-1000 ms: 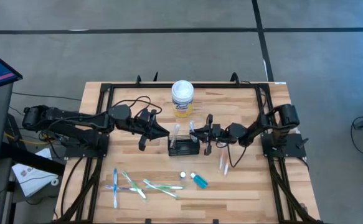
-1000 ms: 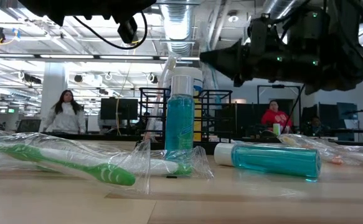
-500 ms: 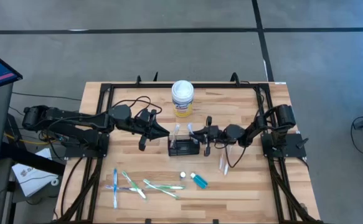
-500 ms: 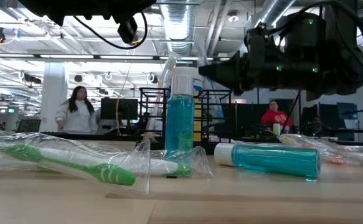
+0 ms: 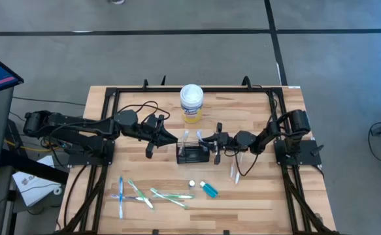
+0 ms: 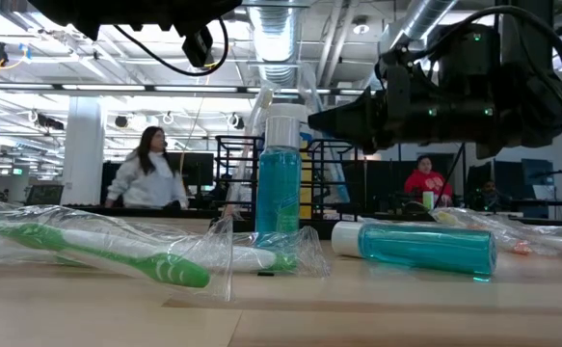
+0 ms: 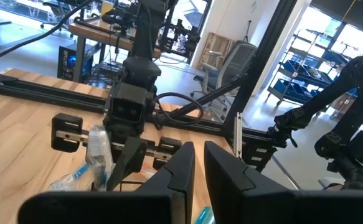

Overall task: Pick & Place toothbrushing station
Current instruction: Put the middle blue toothbrush into the mesh organizer

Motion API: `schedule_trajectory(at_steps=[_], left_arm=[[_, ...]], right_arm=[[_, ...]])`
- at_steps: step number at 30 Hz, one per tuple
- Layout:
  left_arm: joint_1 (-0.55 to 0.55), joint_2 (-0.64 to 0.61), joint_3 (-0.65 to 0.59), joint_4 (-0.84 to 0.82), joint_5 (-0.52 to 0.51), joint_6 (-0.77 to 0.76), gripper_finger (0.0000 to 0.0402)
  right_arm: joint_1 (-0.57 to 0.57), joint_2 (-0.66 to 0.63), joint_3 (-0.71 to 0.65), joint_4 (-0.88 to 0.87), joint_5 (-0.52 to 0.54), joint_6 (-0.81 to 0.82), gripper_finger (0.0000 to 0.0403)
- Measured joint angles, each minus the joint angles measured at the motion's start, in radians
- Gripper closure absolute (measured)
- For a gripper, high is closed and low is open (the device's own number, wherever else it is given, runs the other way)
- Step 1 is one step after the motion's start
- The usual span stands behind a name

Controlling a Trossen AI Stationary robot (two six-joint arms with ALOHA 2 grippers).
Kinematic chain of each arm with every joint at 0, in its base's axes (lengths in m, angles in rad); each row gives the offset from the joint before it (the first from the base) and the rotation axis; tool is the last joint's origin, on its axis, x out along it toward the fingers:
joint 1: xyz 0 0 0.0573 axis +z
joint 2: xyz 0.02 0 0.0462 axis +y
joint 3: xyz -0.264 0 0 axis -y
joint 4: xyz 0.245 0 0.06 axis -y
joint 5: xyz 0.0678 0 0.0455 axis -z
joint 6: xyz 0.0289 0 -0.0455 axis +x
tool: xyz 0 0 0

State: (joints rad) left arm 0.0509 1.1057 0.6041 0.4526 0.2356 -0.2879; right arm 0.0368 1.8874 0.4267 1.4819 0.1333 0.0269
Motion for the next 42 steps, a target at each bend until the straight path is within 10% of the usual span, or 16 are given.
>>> schedule_trajectory(at_steps=[25, 42], left_arm=[[0.000, 0.000, 0.000, -0.002, 0.000, 0.000, 0.0371], [0.000, 0.000, 0.000, -0.001, 0.000, 0.001, 0.0371]], right_arm=[[-0.013, -0.072, -0.015, 0.001, 0.029, -0.057, 0.0331], [-0.027, -0.571, -0.074, -0.618, 0.061, 0.016, 0.0331]])
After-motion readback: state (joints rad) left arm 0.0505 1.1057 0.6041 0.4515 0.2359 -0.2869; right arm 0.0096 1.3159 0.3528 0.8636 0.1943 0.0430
